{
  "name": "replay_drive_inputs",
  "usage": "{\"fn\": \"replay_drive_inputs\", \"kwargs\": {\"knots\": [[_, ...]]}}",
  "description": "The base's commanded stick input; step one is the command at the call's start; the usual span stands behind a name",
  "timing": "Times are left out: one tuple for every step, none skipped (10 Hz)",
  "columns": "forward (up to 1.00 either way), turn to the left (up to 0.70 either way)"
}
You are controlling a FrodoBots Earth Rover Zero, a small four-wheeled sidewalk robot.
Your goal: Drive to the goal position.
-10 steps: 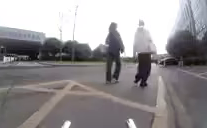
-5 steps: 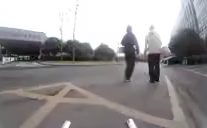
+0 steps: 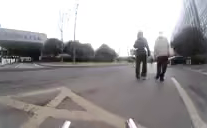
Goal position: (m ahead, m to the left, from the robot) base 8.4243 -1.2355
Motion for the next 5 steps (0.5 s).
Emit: {"fn": "replay_drive_inputs", "kwargs": {"knots": [[0.7,-0.01],[0.7,-0.01],[0.7,-0.02],[0.7,-0.03],[0.7,-0.02]]}}
